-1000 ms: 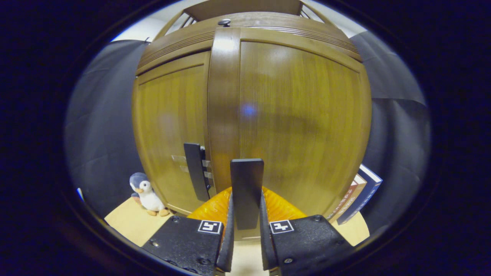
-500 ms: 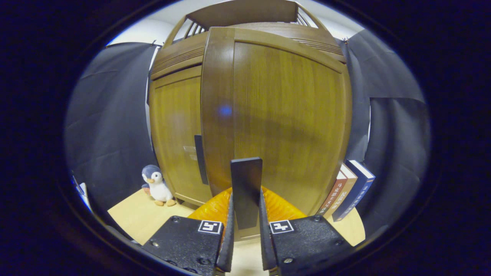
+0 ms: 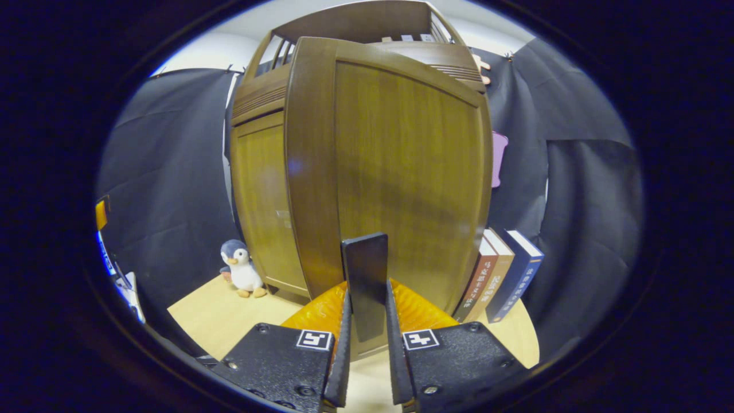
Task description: Open the right door of the double-door shoe cabinet with the right hand, and open the left door with the left hand.
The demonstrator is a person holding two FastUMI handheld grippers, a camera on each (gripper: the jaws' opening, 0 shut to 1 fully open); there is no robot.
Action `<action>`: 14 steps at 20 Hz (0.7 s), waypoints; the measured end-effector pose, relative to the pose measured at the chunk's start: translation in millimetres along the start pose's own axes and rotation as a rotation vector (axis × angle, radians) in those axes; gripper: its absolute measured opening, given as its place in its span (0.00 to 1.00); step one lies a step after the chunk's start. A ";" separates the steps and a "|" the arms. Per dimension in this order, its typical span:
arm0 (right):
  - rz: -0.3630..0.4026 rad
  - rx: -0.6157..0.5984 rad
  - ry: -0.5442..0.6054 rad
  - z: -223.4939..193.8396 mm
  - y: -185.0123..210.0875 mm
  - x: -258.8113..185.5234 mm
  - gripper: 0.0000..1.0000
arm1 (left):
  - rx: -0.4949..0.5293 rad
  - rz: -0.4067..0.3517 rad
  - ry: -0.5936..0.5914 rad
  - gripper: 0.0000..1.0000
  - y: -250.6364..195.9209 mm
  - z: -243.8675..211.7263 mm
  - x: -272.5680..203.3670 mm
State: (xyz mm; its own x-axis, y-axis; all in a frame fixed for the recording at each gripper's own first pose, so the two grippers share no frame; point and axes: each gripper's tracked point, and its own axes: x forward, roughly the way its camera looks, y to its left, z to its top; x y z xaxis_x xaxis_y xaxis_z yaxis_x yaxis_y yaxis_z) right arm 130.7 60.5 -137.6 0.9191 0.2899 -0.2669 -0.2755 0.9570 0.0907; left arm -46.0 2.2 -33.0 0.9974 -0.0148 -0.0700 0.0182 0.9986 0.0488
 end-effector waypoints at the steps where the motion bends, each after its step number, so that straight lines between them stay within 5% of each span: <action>1: -0.007 0.007 0.002 -1.6 -4.4 -4.7 0.33 | 0.000 -0.008 -0.002 0.96 -4.1 0.7 1.4; 14: -0.130 0.063 -0.010 -12.7 -55.4 -51.2 0.20 | 0.017 -0.123 -0.016 0.96 -53.0 4.0 12.1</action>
State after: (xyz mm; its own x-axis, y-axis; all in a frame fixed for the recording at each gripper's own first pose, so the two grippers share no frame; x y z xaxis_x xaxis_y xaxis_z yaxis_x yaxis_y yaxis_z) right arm 95.3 -7.2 -141.2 0.9488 0.1628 -0.2707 -0.1356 0.9839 0.1165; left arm -34.6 -51.1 -32.4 0.9886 -0.1379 -0.0605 0.1414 0.9883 0.0573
